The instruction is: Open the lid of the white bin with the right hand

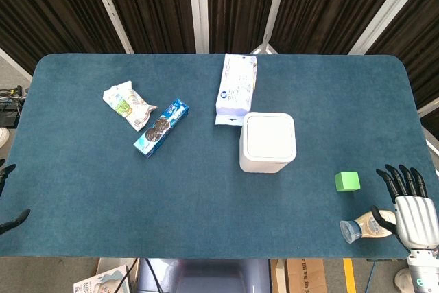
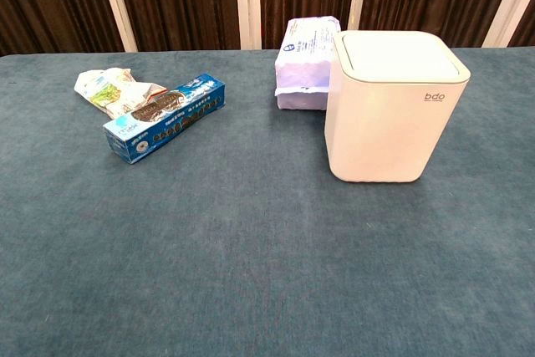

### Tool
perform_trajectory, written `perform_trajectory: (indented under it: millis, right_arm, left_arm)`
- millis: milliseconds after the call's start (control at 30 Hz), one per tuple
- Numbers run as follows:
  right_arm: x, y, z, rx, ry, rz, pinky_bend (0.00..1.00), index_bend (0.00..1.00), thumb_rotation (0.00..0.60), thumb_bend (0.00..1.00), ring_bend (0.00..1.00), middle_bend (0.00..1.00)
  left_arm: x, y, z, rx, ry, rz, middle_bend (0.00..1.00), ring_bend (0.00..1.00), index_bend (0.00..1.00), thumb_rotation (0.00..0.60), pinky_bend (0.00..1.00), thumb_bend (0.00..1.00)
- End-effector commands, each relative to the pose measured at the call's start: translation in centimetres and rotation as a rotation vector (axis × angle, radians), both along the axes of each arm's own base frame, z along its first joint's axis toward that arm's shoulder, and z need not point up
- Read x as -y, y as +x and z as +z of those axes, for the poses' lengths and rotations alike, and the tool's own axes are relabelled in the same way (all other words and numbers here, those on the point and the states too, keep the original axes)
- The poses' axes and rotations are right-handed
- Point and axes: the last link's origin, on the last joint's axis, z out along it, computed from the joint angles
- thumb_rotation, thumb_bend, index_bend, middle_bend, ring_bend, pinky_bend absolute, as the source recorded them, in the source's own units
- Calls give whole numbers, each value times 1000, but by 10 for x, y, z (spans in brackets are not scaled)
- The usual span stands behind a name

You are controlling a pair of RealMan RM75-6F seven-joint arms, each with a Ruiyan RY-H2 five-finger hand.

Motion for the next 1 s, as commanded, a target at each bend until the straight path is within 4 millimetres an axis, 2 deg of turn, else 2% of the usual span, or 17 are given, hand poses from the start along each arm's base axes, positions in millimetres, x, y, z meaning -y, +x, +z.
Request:
perform_trajectory:
  millis: [33, 700, 900, 1000]
  right_arm:
    - [0, 0, 0, 0, -1, 0, 1, 209, 600, 293, 43, 147]
    - [1, -1, -2, 7, 6, -7, 1, 184, 600, 293, 45, 146]
    - [4, 7, -6, 39, 27, 18, 1, 184, 600, 293, 45, 146]
    - [14, 14, -5, 47, 51, 31, 1, 184, 600, 293, 45, 145]
  left_arm:
    - [0, 0, 0, 1, -1, 0, 78, 0, 162, 600, 0, 68]
    - [0, 1, 0, 6, 2, -9, 77, 0, 162, 600, 0, 67]
    - [1, 0, 3, 11, 22, 3, 76, 0, 162, 600, 0, 68]
    - [0, 0, 1, 10, 16, 2, 77, 0, 162, 600, 0, 67]
